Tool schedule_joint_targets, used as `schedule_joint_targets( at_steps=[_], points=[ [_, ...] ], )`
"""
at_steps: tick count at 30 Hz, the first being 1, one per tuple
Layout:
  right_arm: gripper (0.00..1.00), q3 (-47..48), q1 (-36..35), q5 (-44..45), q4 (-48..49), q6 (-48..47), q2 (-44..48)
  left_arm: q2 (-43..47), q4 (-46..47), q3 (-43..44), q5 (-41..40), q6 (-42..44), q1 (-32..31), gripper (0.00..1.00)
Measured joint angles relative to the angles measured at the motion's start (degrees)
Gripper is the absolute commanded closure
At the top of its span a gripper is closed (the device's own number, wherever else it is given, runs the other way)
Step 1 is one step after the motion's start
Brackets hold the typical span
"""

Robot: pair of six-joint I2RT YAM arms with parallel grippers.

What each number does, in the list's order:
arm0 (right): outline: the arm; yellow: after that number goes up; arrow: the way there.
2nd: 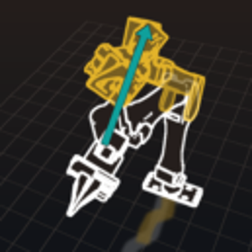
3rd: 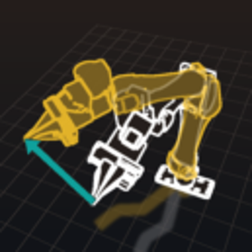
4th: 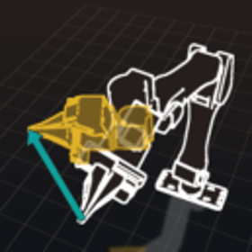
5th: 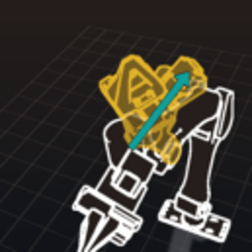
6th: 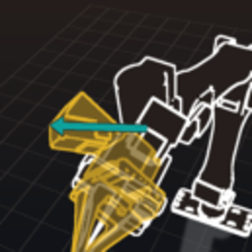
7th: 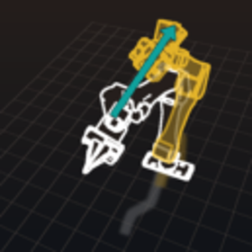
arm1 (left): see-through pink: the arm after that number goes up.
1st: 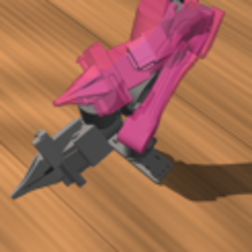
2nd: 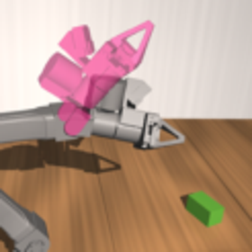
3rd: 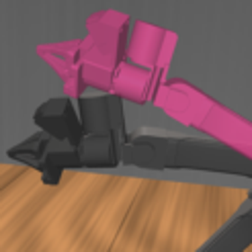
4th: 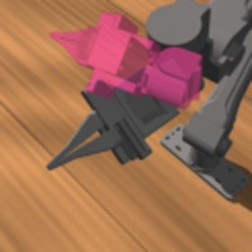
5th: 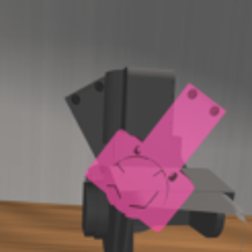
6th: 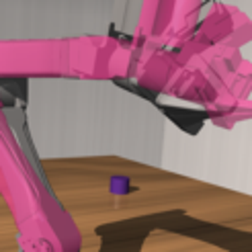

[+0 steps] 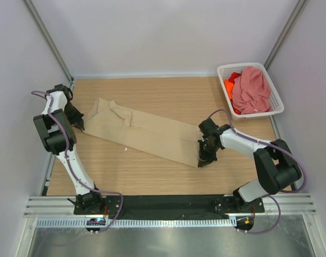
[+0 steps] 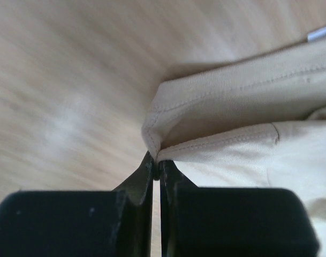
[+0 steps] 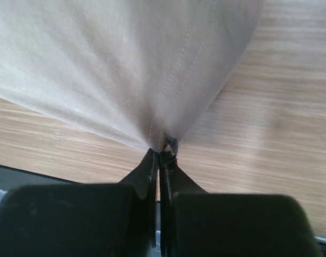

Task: Fold and stack the t-shirts
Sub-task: Fold the tshirt

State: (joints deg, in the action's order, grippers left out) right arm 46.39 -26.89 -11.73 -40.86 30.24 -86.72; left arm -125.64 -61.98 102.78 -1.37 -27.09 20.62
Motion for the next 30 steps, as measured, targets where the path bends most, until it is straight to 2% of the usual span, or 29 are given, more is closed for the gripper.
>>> schedule_joint_targets(
  at_steps=[4, 7, 9, 10, 11, 12, 13, 15, 16, 19, 24, 30],
  points=[
    [0.99, -2.43, 0.00, 0.90, -0.04, 0.55, 1.31, 7.37, 1.27, -7.74, -0.83, -1.27, 0.74, 1.00],
    [0.99, -3.32, 0.00, 0.26, -0.42, 1.44, 1.18, 7.65, 1.36, -8.98, -1.05, -1.73, 1.25, 1.00],
    [0.92, -3.30, 0.00, 0.13, -0.48, 1.60, 1.16, 6.54, 1.86, -10.01, -1.07, -2.45, 1.38, 0.89],
    [0.86, -3.19, 0.00, 0.07, -0.61, 1.62, 1.16, 6.05, 2.25, -10.80, -1.14, -2.67, 1.38, 0.70],
    [0.72, -2.93, 0.00, 0.04, -1.01, 1.62, 1.09, 5.86, 2.49, -11.47, -1.29, -2.47, 1.38, 0.64],
    [0.66, -2.56, 0.00, 0.17, -1.66, 1.46, 1.09, 5.77, 2.73, -12.41, -1.64, -2.95, 1.38, 0.59],
    [0.56, -2.03, 0.00, 0.44, -2.60, 1.27, 1.09, 5.77, 2.62, -12.98, -2.03, -3.48, 1.38, 0.50],
    [0.48, -0.37, 0.00, 1.42, -5.03, 0.57, 1.11, 5.99, 2.60, -13.18, -2.62, -3.98, 1.42, 0.44],
    [0.41, 1.03, 0.00, 1.99, -6.43, 0.13, 1.11, 6.38, 2.67, -13.18, -2.80, -4.20, 1.42, 0.43],
    [0.35, 5.81, 0.00, 3.98, -9.01, -1.11, 1.29, 8.76, 2.60, -13.16, -3.39, -4.61, 1.42, 0.40],
    [0.32, 13.92, 0.00, 6.54, -10.54, -3.28, 0.07, 16.39, 3.30, -13.18, -2.86, -5.79, 0.59, 0.45],
    [0.27, 22.62, 0.00, 3.74, -10.45, -4.61, -7.23, 20.06, 7.93, -12.59, 6.64, -6.88, -5.81, 0.47]
  ],
)
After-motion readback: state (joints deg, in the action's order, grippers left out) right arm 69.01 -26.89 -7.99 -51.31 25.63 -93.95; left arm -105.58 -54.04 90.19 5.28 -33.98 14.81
